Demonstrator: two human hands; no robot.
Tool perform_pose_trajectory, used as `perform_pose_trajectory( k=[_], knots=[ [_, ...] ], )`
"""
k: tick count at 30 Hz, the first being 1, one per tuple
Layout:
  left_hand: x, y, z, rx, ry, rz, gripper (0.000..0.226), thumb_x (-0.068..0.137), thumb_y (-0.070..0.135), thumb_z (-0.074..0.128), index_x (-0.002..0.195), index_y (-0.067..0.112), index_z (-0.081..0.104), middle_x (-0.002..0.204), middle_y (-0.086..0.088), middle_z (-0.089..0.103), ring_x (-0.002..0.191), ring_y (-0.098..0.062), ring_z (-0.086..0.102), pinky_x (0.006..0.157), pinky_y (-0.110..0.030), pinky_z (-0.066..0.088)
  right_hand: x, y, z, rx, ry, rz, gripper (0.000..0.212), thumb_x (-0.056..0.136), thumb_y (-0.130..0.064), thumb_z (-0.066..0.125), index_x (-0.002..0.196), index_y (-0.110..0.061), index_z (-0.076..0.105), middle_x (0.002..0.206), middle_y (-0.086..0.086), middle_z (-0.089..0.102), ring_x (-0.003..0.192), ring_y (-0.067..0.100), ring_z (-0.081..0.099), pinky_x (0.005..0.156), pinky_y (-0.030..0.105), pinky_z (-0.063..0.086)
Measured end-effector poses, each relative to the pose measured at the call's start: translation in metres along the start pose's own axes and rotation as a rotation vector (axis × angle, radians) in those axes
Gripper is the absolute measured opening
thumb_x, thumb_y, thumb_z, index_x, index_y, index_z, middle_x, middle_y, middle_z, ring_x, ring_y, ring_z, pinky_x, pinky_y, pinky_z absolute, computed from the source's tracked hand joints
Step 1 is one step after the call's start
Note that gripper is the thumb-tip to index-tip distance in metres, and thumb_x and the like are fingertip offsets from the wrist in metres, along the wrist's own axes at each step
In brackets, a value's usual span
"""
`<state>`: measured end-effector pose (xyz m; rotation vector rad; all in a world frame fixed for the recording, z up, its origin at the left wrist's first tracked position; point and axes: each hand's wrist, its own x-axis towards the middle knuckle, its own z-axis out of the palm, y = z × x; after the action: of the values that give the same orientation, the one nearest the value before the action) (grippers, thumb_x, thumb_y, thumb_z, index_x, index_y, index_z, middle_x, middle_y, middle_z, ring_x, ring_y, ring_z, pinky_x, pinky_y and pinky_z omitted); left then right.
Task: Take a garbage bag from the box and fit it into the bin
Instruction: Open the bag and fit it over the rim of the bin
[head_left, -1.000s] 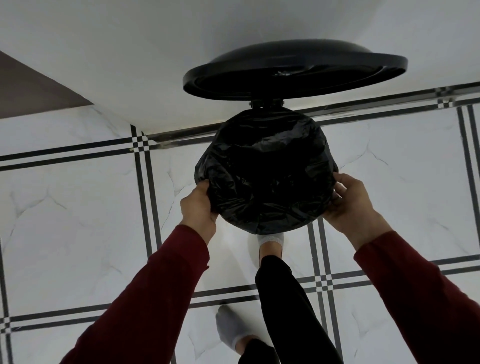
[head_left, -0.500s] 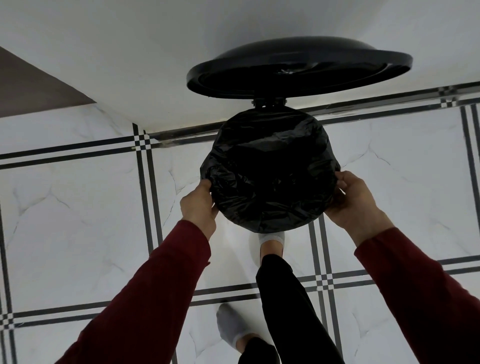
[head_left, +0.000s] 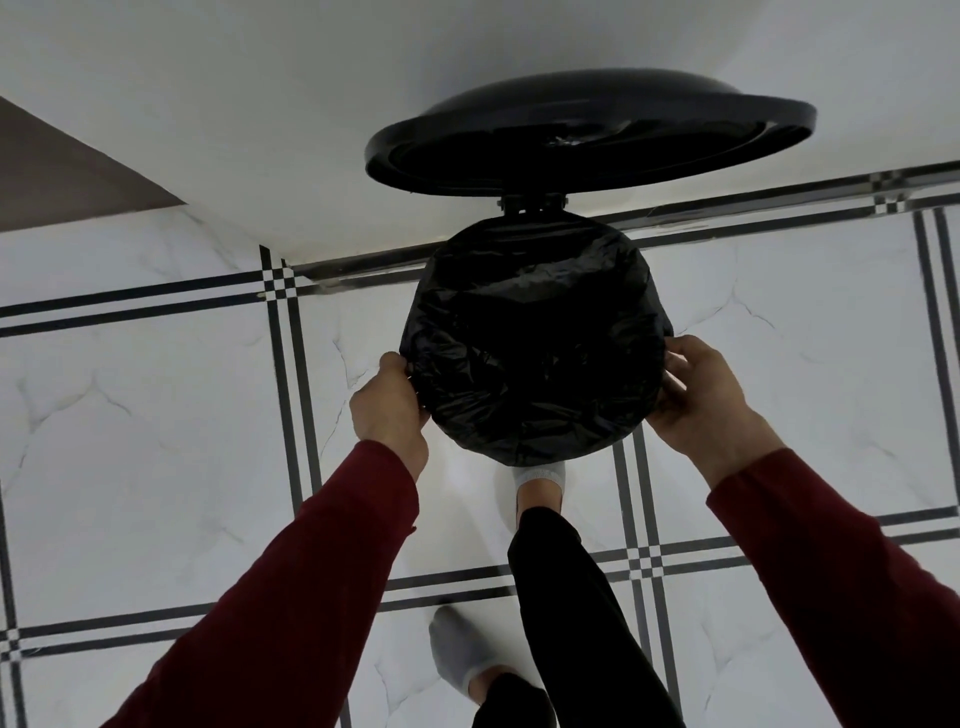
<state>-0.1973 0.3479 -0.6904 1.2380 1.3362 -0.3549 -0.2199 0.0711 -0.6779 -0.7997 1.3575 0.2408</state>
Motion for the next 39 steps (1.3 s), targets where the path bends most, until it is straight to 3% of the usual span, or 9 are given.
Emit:
perform_pose_trajectory(
  k=[7, 14, 19, 21, 24, 28, 32, 35, 39],
  knots=[
    [-0.013, 0.003, 0.006, -0.045, -0.075, -0.025, 0.016, 0.093, 0.031, 0.068, 0.089, 0.015, 0.07, 0.094, 0.001, 0.072, 0.086, -0.016, 0.068, 0.082, -0.032, 0.057, -0.012, -0.004, 0.005, -0.004, -0.061, 0.122, 0.015, 0.082, -0.028, 0.067, 0.08, -0.014, 0.062, 0.083, 0.002, 0.055, 0.088, 0.029, 0.056, 0.101, 0.045, 0.047],
    [-0.005, 0.001, 0.004, 0.012, -0.08, 0.001, 0.017, 0.097, 0.028, 0.071, 0.089, 0.014, 0.073, 0.104, -0.005, 0.078, 0.1, -0.023, 0.075, 0.094, -0.037, 0.061, -0.015, -0.007, 0.007, -0.073, -0.074, 0.142, 0.019, 0.091, -0.032, 0.069, 0.095, -0.014, 0.068, 0.113, 0.004, 0.061, 0.119, 0.029, 0.065, 0.095, 0.057, 0.053],
    [-0.003, 0.006, 0.002, 0.071, -0.07, 0.034, 0.038, 0.089, 0.036, 0.072, 0.117, 0.011, 0.067, 0.105, -0.002, 0.074, 0.089, -0.019, 0.07, 0.076, -0.033, 0.055, -0.026, -0.018, 0.014, -0.249, -0.031, 0.191, 0.026, 0.095, -0.04, 0.058, 0.093, -0.016, 0.067, 0.092, -0.002, 0.065, 0.094, 0.022, 0.063, 0.072, 0.042, 0.046],
    [-0.006, 0.01, 0.003, 0.141, -0.079, 0.081, 0.025, 0.096, 0.034, 0.064, 0.112, 0.016, 0.068, 0.103, 0.003, 0.069, 0.096, -0.019, 0.066, 0.072, -0.029, 0.046, -0.024, -0.02, 0.011, -0.494, 0.065, 0.068, 0.032, 0.089, -0.051, 0.061, 0.098, -0.02, 0.068, 0.095, -0.005, 0.066, 0.103, 0.022, 0.062, 0.075, 0.039, 0.042],
    [-0.014, 0.021, 0.008, 0.26, 0.041, 0.287, 0.021, 0.092, 0.043, 0.063, 0.105, 0.027, 0.064, 0.119, 0.001, 0.05, 0.112, -0.021, 0.055, 0.076, -0.028, 0.046, -0.021, -0.016, 0.006, -0.962, 0.405, -0.498, 0.043, 0.084, -0.059, 0.056, 0.094, -0.02, 0.07, 0.107, 0.003, 0.069, 0.11, 0.032, 0.06, 0.09, 0.039, 0.045],
    [-0.008, 0.032, 0.021, 0.562, -0.062, 0.804, 0.032, 0.093, 0.041, 0.069, 0.122, 0.029, 0.064, 0.128, 0.001, 0.039, 0.131, -0.024, 0.046, 0.11, -0.04, 0.046, -0.015, -0.018, 0.031, -1.13, 0.193, -1.193, 0.029, 0.091, -0.03, 0.066, 0.117, -0.02, 0.07, 0.123, 0.006, 0.063, 0.119, 0.031, 0.053, 0.092, 0.017, 0.035],
    [0.002, 0.053, 0.042, 0.919, -0.201, 1.082, 0.056, 0.092, 0.045, 0.072, 0.145, 0.03, 0.058, 0.144, -0.003, 0.042, 0.136, -0.028, 0.038, 0.111, -0.03, 0.035, 0.018, -0.03, 0.064, -1.554, 0.105, -1.37, 0.043, 0.087, -0.031, 0.07, 0.13, -0.024, 0.067, 0.127, 0.008, 0.061, 0.114, 0.035, 0.055, 0.089, 0.045, 0.054],
    [0.015, 0.067, 0.058, 1.065, -0.234, 1.181, 0.053, 0.096, 0.041, 0.069, 0.146, 0.028, 0.059, 0.141, -0.006, 0.051, 0.128, -0.03, 0.043, 0.105, -0.025, 0.034, 0.031, -0.042, 0.076, -1.544, 0.119, -1.407, 0.035, 0.091, -0.03, 0.067, 0.125, -0.024, 0.07, 0.124, 0.007, 0.061, 0.114, 0.033, 0.058, 0.081, 0.042, 0.057],
    [0.034, 0.086, 0.07, 1.006, -0.231, 1.289, 0.026, 0.098, 0.028, 0.067, 0.12, 0.022, 0.078, 0.111, -0.008, 0.069, 0.101, -0.023, 0.066, 0.091, -0.019, 0.043, 0.038, -0.048, 0.087, -1.379, 0.09, -1.382, 0.024, 0.093, -0.032, 0.06, 0.109, -0.024, 0.076, 0.106, 0.007, 0.063, 0.1, 0.031, 0.063, 0.072, 0.036, 0.056]
  ],
)
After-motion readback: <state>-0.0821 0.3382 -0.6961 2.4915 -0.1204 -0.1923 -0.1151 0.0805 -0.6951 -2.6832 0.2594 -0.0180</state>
